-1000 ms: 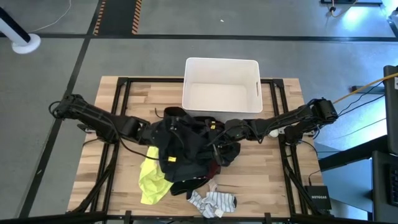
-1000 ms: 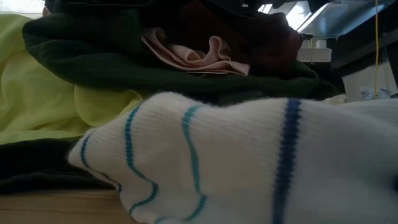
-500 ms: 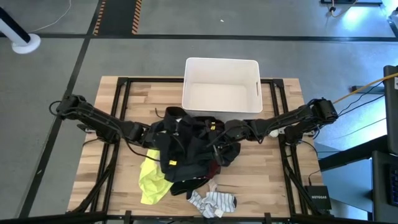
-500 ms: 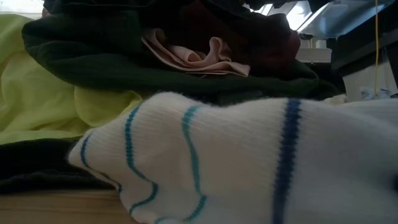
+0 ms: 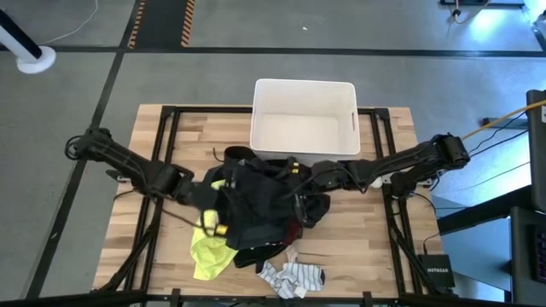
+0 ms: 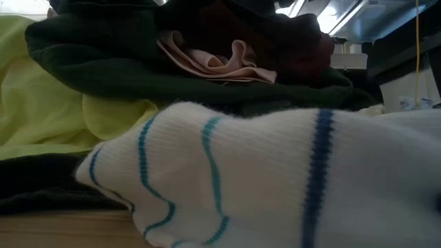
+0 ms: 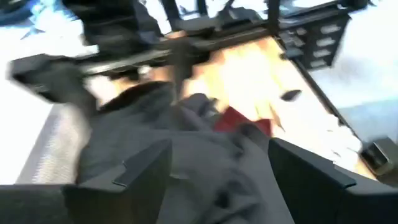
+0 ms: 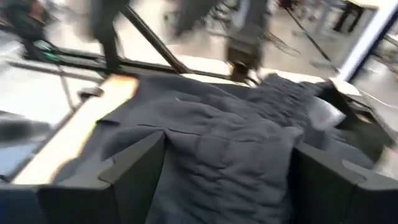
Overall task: Sort clothes
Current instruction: Put the black shorts into the white laundry organizer
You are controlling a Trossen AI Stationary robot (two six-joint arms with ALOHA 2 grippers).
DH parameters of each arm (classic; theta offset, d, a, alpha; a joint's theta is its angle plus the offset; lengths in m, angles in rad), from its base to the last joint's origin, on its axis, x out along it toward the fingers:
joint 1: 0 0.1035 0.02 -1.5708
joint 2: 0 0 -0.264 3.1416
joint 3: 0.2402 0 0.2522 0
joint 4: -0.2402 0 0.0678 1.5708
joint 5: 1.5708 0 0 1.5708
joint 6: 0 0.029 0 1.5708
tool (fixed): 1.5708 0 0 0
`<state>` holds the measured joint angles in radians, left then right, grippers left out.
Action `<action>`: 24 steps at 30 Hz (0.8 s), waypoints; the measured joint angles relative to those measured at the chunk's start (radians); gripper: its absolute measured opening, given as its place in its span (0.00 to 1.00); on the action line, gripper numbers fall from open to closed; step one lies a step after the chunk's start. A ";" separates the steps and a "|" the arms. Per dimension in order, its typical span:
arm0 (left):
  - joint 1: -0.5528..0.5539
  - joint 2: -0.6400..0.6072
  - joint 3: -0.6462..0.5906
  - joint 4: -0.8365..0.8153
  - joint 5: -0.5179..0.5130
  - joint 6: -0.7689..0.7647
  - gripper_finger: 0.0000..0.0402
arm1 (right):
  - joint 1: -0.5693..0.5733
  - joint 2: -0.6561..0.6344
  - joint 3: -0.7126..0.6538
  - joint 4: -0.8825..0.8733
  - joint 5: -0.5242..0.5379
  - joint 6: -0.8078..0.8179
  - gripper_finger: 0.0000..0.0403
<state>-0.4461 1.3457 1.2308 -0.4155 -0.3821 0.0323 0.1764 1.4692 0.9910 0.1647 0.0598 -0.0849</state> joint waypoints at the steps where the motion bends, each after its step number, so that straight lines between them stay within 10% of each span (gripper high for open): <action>1: -0.009 0.017 -0.001 0.001 0.001 0.002 0.65 | 0.000 -0.006 0.015 -0.042 0.020 0.000 0.79; 13: 0.006 0.245 -0.003 0.044 -0.269 0.103 0.65 | 0.000 -0.009 0.082 -0.224 0.047 0.038 0.79; 24: 0.112 0.258 -0.044 0.084 -0.277 0.066 0.62 | 0.001 0.035 0.082 -0.212 -0.026 0.080 0.79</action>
<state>-0.3339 1.6039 1.1872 -0.3315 -0.6586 0.0983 0.1772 1.5046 1.0729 -0.0470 0.0338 -0.0044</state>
